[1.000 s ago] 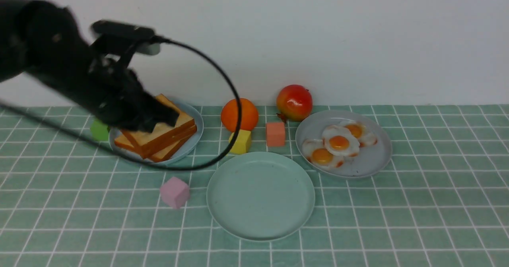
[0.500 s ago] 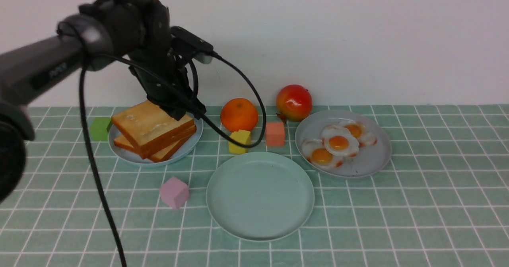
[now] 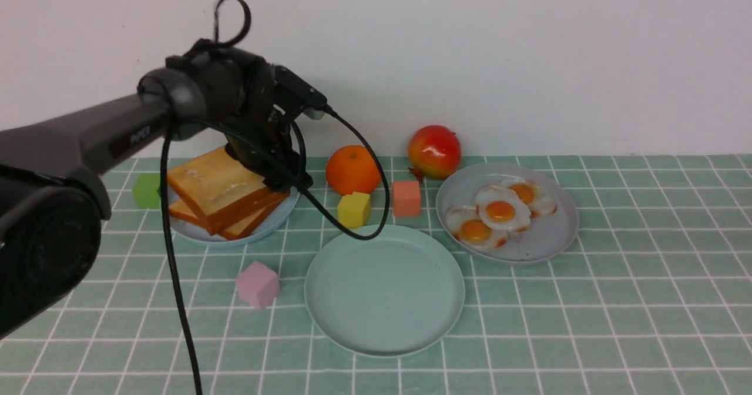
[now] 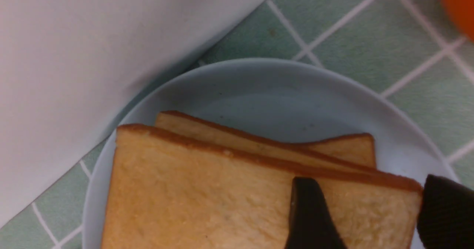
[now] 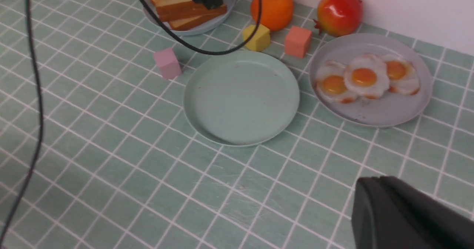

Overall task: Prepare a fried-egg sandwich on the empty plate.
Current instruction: Use the left arm to grab a slice of bread

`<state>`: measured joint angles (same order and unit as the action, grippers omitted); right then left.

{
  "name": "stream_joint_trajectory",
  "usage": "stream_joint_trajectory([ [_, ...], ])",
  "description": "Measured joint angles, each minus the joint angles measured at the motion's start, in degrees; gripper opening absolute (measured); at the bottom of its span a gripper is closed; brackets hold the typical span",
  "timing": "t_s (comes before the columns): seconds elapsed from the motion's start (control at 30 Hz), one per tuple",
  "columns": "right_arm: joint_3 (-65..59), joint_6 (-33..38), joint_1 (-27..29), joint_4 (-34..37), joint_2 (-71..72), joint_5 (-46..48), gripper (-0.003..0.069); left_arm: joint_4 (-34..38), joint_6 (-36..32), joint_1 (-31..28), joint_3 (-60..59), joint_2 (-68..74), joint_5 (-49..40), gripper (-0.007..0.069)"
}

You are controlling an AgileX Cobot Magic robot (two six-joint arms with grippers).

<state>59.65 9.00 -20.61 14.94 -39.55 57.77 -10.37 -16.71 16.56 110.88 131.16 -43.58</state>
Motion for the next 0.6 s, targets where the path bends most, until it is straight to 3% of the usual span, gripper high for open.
stream_joint_trajectory([
  [0.13, 0.0, -0.11, 0.0, 1.97, 0.0, 0.0, 0.0013, -0.56, 1.04, 0.0, 0.38, 0.26, 0.22, 0.034],
  [0.4, 0.0, -0.11, 0.0, 3.17, 0.0, 0.0, 0.0019, -0.56, 1.41, 0.05, 0.61, 0.19, -0.51, 0.0122],
  [0.6, 0.0, -0.11, 0.0, 3.3, 0.0, 0.0, 0.0021, -0.61, 1.42, 0.18, 0.49, -1.76, -2.98, 0.0121],
])
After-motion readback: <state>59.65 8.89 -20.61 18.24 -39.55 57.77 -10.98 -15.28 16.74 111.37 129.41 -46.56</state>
